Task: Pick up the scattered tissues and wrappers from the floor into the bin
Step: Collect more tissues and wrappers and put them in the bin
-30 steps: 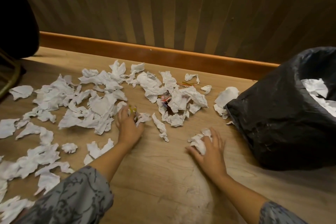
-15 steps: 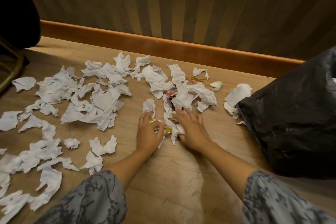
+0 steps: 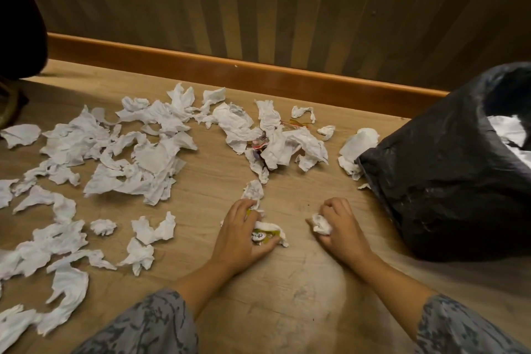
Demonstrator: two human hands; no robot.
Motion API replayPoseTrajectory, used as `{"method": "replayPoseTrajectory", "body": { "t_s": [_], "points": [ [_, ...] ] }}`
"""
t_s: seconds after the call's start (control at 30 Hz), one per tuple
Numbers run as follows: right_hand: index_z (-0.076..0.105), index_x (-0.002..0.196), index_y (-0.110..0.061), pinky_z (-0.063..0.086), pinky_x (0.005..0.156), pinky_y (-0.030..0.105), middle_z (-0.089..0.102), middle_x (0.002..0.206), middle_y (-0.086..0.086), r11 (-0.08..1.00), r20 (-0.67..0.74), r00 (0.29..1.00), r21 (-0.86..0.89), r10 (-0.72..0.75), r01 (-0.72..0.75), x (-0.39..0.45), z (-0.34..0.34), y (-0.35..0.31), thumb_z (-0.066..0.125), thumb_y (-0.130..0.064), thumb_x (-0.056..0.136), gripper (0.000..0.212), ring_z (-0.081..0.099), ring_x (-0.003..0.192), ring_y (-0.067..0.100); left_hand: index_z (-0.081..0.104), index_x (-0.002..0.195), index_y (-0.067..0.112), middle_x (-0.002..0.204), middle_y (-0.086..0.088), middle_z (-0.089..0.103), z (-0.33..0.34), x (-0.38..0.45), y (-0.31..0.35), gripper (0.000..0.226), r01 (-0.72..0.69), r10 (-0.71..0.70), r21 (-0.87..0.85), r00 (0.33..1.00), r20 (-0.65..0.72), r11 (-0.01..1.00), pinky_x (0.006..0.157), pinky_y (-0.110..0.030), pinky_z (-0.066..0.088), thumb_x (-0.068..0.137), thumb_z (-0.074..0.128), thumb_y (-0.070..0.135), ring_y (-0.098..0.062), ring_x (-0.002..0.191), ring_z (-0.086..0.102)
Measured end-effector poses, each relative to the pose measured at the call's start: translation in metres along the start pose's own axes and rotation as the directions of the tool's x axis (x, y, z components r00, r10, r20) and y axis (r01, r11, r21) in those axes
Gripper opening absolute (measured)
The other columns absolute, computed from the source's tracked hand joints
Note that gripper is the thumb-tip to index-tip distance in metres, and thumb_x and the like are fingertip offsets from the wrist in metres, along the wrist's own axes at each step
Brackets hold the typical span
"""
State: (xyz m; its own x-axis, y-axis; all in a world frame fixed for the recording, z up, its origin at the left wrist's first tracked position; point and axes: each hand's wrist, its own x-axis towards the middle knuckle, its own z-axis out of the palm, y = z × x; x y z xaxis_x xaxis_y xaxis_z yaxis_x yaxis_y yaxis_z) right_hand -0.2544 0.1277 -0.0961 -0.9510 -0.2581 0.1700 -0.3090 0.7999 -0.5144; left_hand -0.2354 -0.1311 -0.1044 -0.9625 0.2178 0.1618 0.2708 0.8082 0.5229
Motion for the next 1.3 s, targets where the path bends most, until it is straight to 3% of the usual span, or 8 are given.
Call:
{"method": "replayPoseTrajectory", "body": {
  "t_s": [0.23, 0.37, 0.47, 0.57, 0.73, 0.9, 1.2, 1.3],
  "points": [
    [0.057, 0.094, -0.018, 0.045, 0.072, 0.032, 0.053, 0.092, -0.003, 0.974, 0.025, 0.976, 0.054, 0.217, -0.219, -0.003, -0.033, -0.005, 0.070, -0.009, 0.075, 0.025, 0.051, 0.085, 0.017, 0.043, 0.081, 0.026, 0.083, 0.009, 0.043, -0.015, -0.009, 0.003, 0.022, 0.037, -0.023, -0.141, 0.995, 0.096, 0.989, 0.064, -0.026, 0.034, 0.076, 0.063, 0.034, -0.006, 0.077, 0.039],
    [0.068, 0.102, -0.016, 0.046, 0.070, 0.031, 0.053, 0.095, -0.001, 0.997, -0.004, 0.997, 0.034, 0.073, -0.072, 0.019, -0.049, -0.020, 0.075, -0.004, 0.070, 0.035, 0.051, 0.086, 0.016, 0.060, 0.119, 0.024, 0.088, 0.006, 0.053, -0.045, 0.021, 0.024, 0.044, 0.124, -0.124, -0.245, 0.992, 0.017, 0.962, 0.064, -0.016, 0.039, 0.078, 0.067, 0.012, -0.007, 0.075, 0.049],
    [0.070, 0.091, -0.012, 0.044, 0.060, 0.029, 0.055, 0.090, 0.005, 0.993, -0.029, 0.995, -0.068, -0.099, 0.097, 0.047, -0.079, -0.040, 0.080, -0.004, 0.069, 0.026, 0.055, 0.079, 0.024, 0.073, 0.105, 0.018, 0.082, 0.003, 0.047, -0.070, 0.052, 0.044, 0.042, 0.123, -0.146, -0.265, 0.987, -0.071, 0.956, 0.064, -0.019, 0.036, 0.071, 0.070, -0.006, -0.009, 0.070, 0.051],
    [0.066, 0.082, -0.008, 0.043, 0.061, 0.028, 0.056, 0.090, 0.009, 0.972, -0.121, 0.966, -0.087, -0.228, 0.218, 0.072, -0.124, -0.060, 0.079, -0.016, 0.078, 0.016, 0.053, 0.079, 0.023, 0.073, 0.083, 0.010, 0.079, 0.000, 0.051, -0.102, 0.083, 0.076, 0.022, 0.095, -0.128, -0.231, 0.983, -0.129, 0.968, 0.058, -0.015, 0.031, 0.066, 0.086, 0.015, -0.021, 0.074, 0.056],
    [0.065, 0.079, -0.011, 0.046, 0.060, 0.024, 0.056, 0.086, 0.002, 0.968, -0.297, 0.922, -0.090, -0.250, 0.233, 0.090, -0.196, -0.077, 0.062, -0.056, 0.082, 0.045, 0.050, 0.075, 0.014, 0.059, 0.057, 0.013, 0.058, 0.003, 0.052, -0.146, 0.119, 0.136, 0.069, -0.081, 0.066, -0.131, 0.990, -0.121, 0.988, 0.055, -0.033, 0.033, 0.061, 0.058, 0.082, -0.011, 0.063, 0.046],
    [0.065, 0.074, -0.015, 0.037, 0.058, 0.013, 0.052, 0.081, -0.005, 0.987, -0.521, 0.844, 0.016, -0.129, 0.160, 0.080, -0.250, -0.062, 0.057, -0.057, 0.085, 0.045, 0.051, 0.069, 0.007, 0.048, 0.047, 0.013, 0.057, -0.003, 0.049, -0.159, 0.143, 0.205, 0.059, -0.127, 0.085, -0.306, 0.985, -0.147, 0.944, 0.060, -0.026, 0.031, 0.097, 0.042, 0.046, -0.013, 0.064, 0.048],
    [0.054, 0.067, -0.015, 0.033, 0.060, 0.010, 0.050, 0.075, -0.001, 0.963, -0.733, 0.632, 0.254, 0.252, -0.089, 0.040, -0.317, 0.004, 0.049, -0.027, 0.097, 0.032, 0.049, 0.066, 0.008, 0.064, 0.082, 0.015, 0.081, 0.006, 0.063, -0.120, 0.192, 0.335, 0.011, -0.209, 0.163, -0.420, 0.976, -0.143, 0.883, 0.067, -0.023, 0.051, 0.083, 0.069, 0.026, -0.009, 0.079, 0.058],
    [0.065, 0.074, -0.013, 0.042, 0.066, 0.021, 0.054, 0.080, -0.003, 0.947, -0.710, 0.627, 0.244, 0.321, -0.210, 0.024, -0.323, 0.032, 0.059, -0.030, 0.093, 0.027, 0.055, 0.075, 0.013, 0.054, 0.113, 0.020, 0.100, 0.013, 0.056, -0.092, 0.207, 0.374, 0.034, -0.176, 0.156, -0.487, 0.984, -0.081, 0.855, 0.072, -0.008, 0.037, 0.083, 0.071, 0.022, -0.004, 0.088, 0.053]
  ]
}}
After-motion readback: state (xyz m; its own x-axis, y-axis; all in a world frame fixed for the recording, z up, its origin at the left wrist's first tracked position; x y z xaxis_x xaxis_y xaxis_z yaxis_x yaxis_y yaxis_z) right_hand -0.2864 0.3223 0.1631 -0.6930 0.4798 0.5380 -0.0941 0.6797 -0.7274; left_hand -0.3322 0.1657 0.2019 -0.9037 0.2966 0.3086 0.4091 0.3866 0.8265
